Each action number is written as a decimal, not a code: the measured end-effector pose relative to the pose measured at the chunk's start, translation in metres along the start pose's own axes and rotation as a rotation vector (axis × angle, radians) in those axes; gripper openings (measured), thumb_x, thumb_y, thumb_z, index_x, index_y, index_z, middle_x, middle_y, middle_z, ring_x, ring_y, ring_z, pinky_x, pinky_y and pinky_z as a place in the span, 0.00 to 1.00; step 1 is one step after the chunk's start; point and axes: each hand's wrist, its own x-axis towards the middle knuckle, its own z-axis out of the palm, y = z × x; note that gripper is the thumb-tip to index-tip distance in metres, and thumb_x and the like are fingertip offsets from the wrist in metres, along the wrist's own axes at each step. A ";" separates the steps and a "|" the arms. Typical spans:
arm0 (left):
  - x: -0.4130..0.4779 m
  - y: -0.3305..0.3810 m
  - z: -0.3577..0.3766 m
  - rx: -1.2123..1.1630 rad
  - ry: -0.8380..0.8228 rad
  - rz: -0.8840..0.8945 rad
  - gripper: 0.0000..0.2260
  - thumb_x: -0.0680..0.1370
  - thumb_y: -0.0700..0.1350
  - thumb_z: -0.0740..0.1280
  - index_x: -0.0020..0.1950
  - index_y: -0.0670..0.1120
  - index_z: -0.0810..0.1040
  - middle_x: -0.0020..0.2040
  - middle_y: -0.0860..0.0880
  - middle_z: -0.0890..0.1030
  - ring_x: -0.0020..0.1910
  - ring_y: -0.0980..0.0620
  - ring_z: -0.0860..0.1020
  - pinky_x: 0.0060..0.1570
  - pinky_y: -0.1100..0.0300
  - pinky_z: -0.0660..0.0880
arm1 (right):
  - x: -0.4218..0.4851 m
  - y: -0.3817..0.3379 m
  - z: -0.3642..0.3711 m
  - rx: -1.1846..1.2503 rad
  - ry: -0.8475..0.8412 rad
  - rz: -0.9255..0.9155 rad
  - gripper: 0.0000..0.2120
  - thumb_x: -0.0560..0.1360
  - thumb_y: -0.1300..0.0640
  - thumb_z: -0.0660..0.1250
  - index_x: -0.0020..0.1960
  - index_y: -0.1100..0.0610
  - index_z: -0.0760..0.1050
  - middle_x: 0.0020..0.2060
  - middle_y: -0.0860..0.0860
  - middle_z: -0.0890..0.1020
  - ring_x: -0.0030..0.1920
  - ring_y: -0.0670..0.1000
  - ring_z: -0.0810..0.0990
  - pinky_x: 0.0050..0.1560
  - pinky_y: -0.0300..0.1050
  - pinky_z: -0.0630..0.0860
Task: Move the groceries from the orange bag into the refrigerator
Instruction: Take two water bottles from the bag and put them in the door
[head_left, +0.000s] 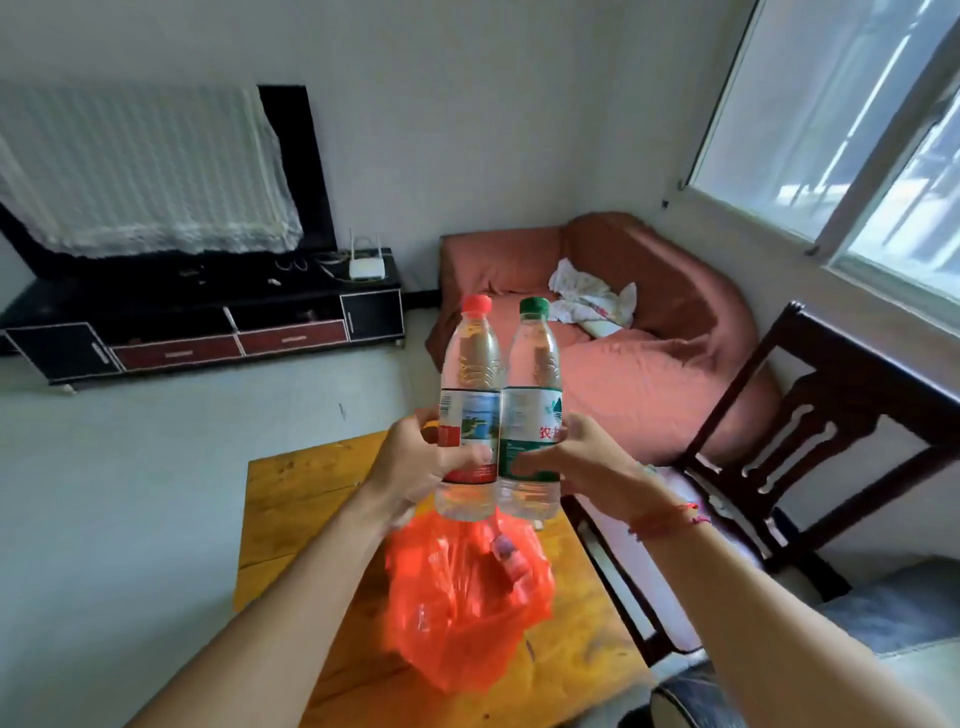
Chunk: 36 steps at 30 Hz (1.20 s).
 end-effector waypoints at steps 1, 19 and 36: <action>-0.001 0.014 0.001 -0.011 -0.002 0.042 0.16 0.66 0.36 0.79 0.51 0.46 0.82 0.45 0.47 0.86 0.46 0.47 0.85 0.49 0.54 0.81 | -0.001 -0.013 -0.001 0.009 0.015 -0.048 0.15 0.68 0.70 0.75 0.51 0.57 0.83 0.48 0.58 0.87 0.47 0.55 0.86 0.49 0.49 0.83; -0.024 0.174 -0.034 -0.014 0.014 0.472 0.24 0.67 0.29 0.76 0.59 0.46 0.77 0.49 0.44 0.86 0.49 0.44 0.85 0.50 0.50 0.81 | -0.022 -0.159 -0.025 -0.039 0.216 -0.449 0.22 0.65 0.68 0.79 0.55 0.56 0.77 0.43 0.51 0.87 0.46 0.52 0.87 0.47 0.45 0.82; -0.046 0.169 -0.041 0.054 0.064 0.491 0.25 0.67 0.31 0.77 0.60 0.47 0.77 0.48 0.46 0.86 0.47 0.48 0.85 0.48 0.53 0.80 | -0.026 -0.160 -0.021 -0.127 0.205 -0.454 0.28 0.61 0.65 0.83 0.57 0.51 0.77 0.46 0.49 0.87 0.47 0.49 0.86 0.52 0.49 0.83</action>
